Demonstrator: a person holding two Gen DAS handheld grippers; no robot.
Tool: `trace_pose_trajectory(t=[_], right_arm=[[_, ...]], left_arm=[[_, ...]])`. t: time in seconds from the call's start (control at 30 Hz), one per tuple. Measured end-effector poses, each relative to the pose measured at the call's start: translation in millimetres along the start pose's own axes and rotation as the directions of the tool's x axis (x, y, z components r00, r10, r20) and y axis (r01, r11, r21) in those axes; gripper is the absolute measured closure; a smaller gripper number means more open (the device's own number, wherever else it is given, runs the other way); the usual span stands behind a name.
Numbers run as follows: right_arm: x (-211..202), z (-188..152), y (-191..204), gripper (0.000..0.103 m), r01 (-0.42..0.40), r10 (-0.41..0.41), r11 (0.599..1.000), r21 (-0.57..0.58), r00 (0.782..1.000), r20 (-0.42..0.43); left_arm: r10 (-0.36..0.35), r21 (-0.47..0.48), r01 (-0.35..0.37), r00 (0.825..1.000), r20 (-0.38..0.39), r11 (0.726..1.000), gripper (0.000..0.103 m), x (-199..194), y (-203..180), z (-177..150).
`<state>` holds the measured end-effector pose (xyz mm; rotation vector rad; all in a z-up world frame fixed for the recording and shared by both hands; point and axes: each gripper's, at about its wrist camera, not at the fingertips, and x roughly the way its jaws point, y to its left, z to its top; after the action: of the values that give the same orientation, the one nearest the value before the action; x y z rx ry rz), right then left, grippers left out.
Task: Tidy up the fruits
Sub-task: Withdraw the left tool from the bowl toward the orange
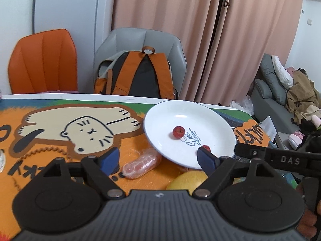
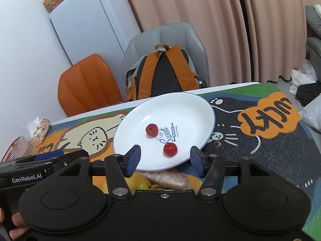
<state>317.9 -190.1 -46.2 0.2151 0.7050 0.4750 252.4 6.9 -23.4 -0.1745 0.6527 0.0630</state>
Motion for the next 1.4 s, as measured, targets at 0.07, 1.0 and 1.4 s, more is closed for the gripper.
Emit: trace_pose_trajectory(t=[0.07,1.0,1.4], right_arm=[[-7.6,-5.1,2.7,0.048,0.011,-0.011,1.0,0.0,1.0,0.012],[-95.7,-66.7,25.2,0.018,0.0,0.0,1.0,0.014,0.998,0.064],[-123.6,-83.9,38.6,0.002,-0.014,0.015,1.0,-0.019,0.997,0.076]], left_arm=[[-0.004,-0.011,0.005,1.0,0.006,1.0,0.019,-9.3,1.6,-4.3],[0.02,-0.078,-0.017,0.999,0.042,0.997,0.018,-100.9,10.6,-71.6],[0.031,-0.064,-0.029,0.999,0.034,0.998,0.018,-132.3,11.6,-92.1]])
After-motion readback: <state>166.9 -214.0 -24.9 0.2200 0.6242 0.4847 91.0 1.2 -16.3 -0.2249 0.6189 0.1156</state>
